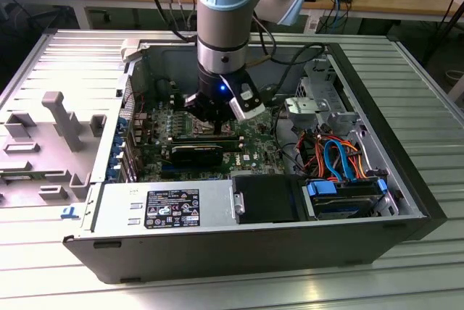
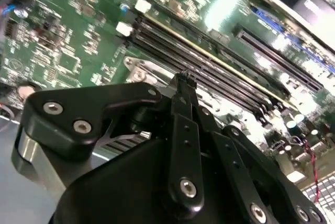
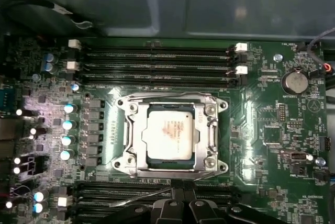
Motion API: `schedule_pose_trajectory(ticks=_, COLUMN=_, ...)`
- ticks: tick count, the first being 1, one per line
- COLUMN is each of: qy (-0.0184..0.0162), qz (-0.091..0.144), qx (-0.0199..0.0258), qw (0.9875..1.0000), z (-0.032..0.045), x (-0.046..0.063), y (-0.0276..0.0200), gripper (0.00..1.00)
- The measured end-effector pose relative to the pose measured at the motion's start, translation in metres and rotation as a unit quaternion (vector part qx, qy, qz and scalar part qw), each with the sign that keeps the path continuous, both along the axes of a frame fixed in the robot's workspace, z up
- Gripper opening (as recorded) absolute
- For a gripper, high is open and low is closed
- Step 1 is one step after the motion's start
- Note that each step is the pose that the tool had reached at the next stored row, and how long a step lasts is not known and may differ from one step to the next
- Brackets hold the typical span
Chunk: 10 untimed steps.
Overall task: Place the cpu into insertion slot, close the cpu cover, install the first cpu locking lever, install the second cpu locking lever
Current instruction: 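Install the second cpu locking lever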
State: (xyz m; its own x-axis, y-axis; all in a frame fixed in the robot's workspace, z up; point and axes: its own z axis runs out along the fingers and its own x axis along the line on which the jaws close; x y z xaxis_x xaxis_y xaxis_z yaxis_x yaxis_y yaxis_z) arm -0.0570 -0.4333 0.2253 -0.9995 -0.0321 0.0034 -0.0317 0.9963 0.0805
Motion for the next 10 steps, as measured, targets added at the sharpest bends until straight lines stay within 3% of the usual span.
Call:
schedule_pose_trajectory(ticks=2, qy=0.0, qz=0.0, qx=0.0028, qw=1.0, z=-0.0004, x=-0.006, y=-0.0013, gripper=0.11)
schedule_pose_trajectory(ticks=10, qy=0.0, qz=0.0, qx=0.0043, qw=1.0, z=-0.0029, x=-0.022, y=-0.0049, gripper=0.11)
